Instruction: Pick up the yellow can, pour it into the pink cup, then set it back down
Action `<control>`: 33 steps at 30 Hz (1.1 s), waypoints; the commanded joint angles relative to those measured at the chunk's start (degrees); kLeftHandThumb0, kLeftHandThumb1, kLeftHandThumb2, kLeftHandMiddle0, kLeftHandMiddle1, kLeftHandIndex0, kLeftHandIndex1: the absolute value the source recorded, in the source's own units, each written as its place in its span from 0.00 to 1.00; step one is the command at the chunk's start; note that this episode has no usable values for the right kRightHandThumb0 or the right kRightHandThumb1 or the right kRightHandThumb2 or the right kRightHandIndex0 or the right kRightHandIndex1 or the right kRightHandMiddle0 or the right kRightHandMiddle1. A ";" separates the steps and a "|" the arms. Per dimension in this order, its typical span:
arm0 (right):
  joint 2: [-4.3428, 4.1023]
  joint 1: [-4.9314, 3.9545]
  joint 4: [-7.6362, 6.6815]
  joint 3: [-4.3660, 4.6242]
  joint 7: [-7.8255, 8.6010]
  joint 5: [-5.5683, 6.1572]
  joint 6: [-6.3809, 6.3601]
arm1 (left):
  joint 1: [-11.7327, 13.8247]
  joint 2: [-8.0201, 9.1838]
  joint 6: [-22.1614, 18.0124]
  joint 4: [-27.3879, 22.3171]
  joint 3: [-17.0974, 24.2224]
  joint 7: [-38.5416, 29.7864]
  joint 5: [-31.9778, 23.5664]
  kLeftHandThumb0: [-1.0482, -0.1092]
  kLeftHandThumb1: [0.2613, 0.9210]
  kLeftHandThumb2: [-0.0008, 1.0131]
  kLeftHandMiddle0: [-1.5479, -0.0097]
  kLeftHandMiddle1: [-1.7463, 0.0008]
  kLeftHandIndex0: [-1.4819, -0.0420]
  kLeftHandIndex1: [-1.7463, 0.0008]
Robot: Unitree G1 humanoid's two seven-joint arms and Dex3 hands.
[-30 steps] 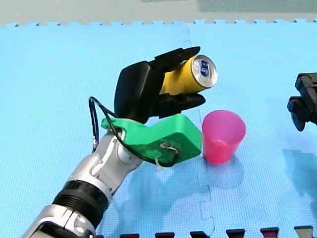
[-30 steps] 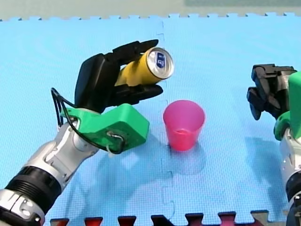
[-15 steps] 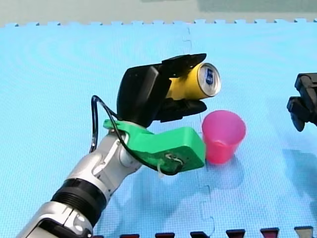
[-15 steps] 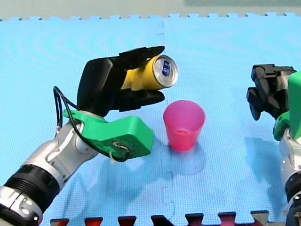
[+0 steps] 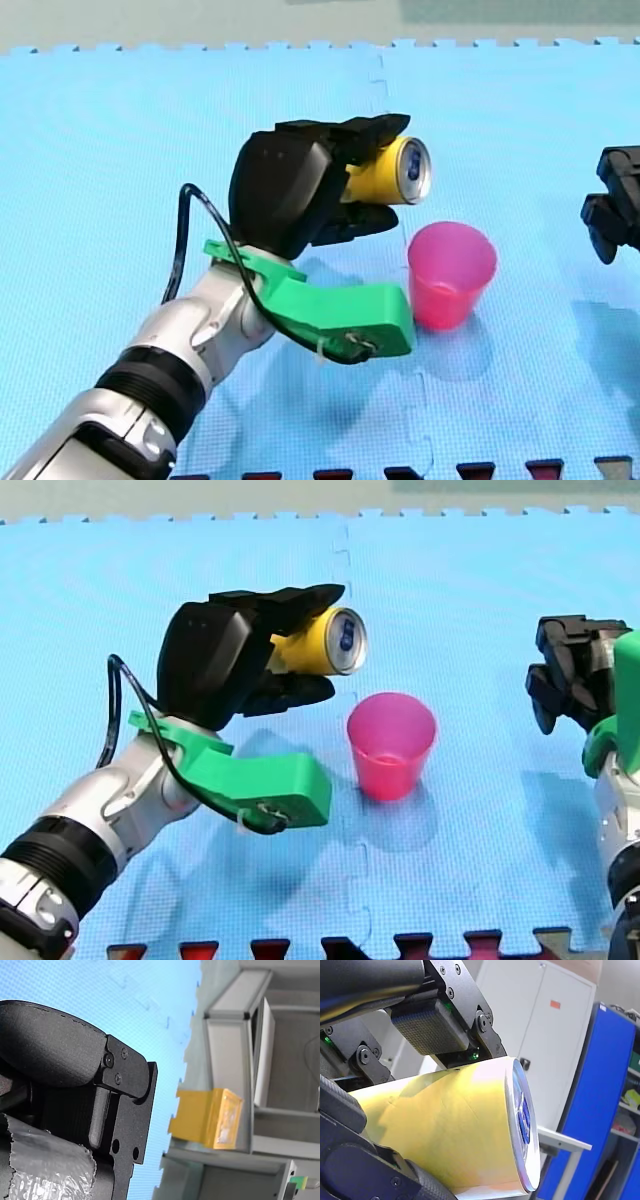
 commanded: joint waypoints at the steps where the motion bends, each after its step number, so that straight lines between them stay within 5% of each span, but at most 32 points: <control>1: -0.13 -0.14 -0.09 -0.11 -0.03 0.09 0.17 | -0.96 0.15 0.32 0.74 -0.60 1.47 0.29 0.70 0.82 0.00 0.11 0.99 0.18 1.00; 22: -0.12 -0.55 0.53 0.48 -1.11 -1.04 -0.39 | -3.37 0.34 0.84 2.30 -4.01 6.16 1.88 0.73 0.85 0.00 0.05 0.96 0.18 0.99; 23: -0.12 -0.59 0.57 0.51 -1.18 -1.10 -0.36 | -3.58 0.27 0.81 2.28 -4.08 6.13 1.86 0.72 0.85 0.00 0.07 0.91 0.17 1.00; 24: -0.13 -0.61 0.60 0.54 -1.23 -1.14 -0.34 | -3.71 0.23 0.72 2.26 -4.13 6.05 1.82 0.72 0.86 0.00 0.21 0.66 0.17 1.00; 26: -0.16 -0.63 0.66 0.59 -1.25 -1.21 -0.31 | -3.79 0.23 0.40 2.21 -4.19 5.81 1.66 0.72 0.87 0.00 0.33 0.45 0.17 1.00; 33: -0.28 -0.68 0.83 0.57 -1.28 -1.46 -0.16 | -4.04 0.30 1.18 2.08 -5.14 7.61 2.94 0.74 0.89 0.00 0.41 0.27 0.17 1.00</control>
